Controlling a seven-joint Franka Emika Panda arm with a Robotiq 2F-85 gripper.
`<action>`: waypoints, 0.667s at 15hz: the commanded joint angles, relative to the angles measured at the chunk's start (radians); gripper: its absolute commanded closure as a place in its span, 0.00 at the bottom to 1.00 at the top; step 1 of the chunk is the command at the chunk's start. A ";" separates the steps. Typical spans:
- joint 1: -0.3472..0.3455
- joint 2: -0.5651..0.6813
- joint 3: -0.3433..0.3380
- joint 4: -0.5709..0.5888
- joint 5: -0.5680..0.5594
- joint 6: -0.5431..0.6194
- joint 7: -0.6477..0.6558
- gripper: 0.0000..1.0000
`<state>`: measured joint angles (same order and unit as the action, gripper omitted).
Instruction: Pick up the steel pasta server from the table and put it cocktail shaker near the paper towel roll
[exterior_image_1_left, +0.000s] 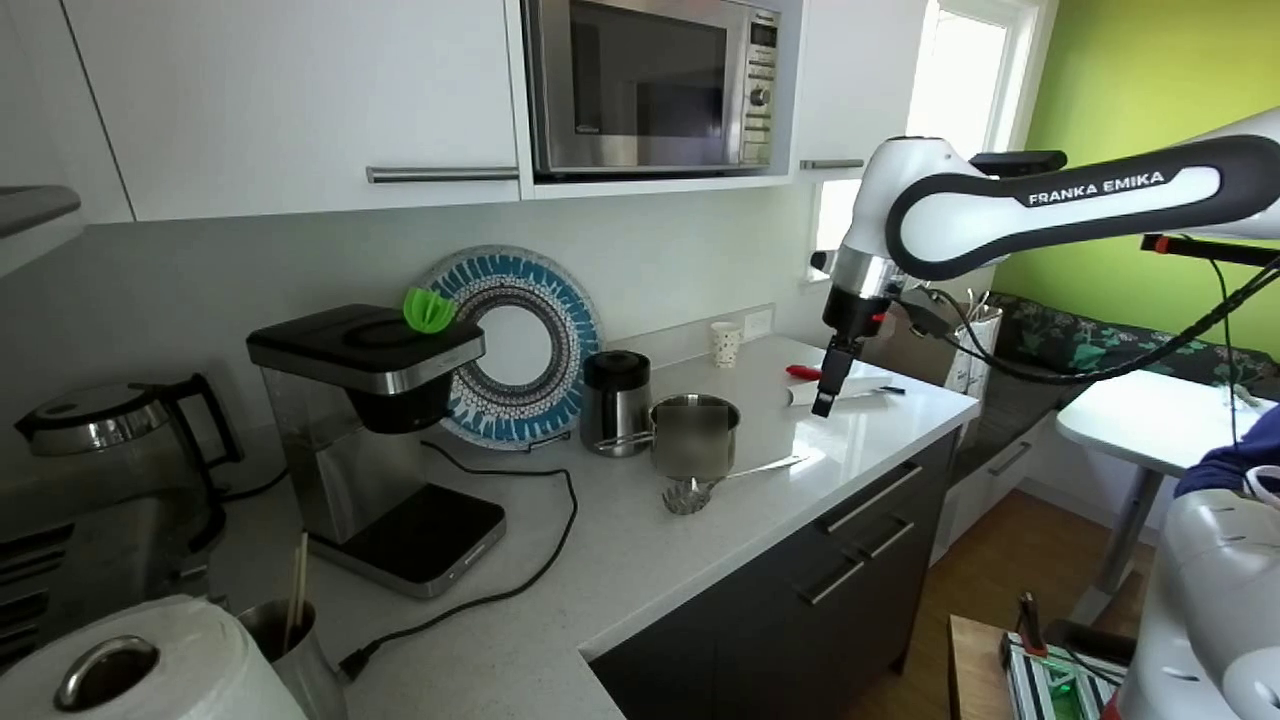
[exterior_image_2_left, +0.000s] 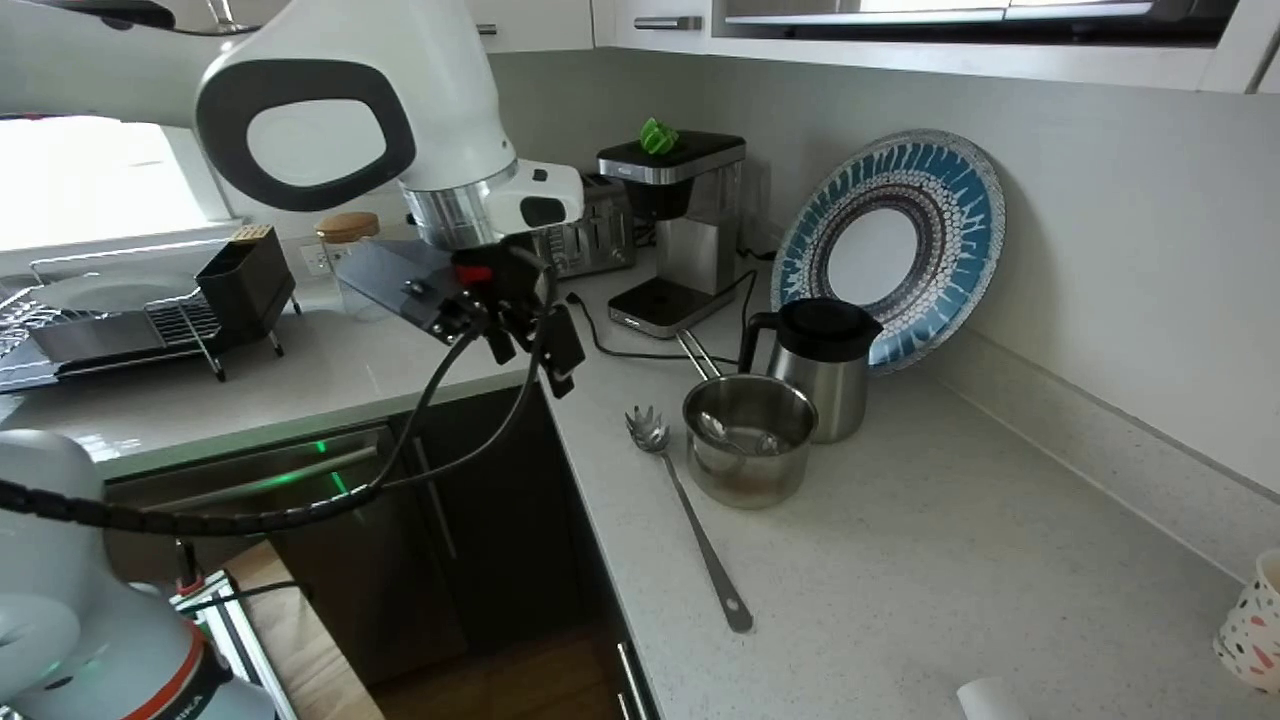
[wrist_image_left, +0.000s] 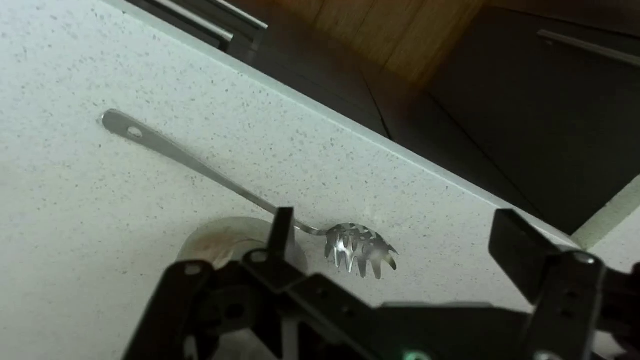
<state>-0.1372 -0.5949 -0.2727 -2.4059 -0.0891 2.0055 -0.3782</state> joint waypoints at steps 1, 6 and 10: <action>0.012 0.120 -0.059 0.111 0.018 -0.019 -0.085 0.00; 0.019 0.330 -0.151 0.255 0.107 -0.113 -0.275 0.00; -0.029 0.481 -0.142 0.292 0.141 -0.127 -0.266 0.00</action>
<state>-0.1369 -0.2396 -0.4200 -2.1684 0.0197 1.9158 -0.6299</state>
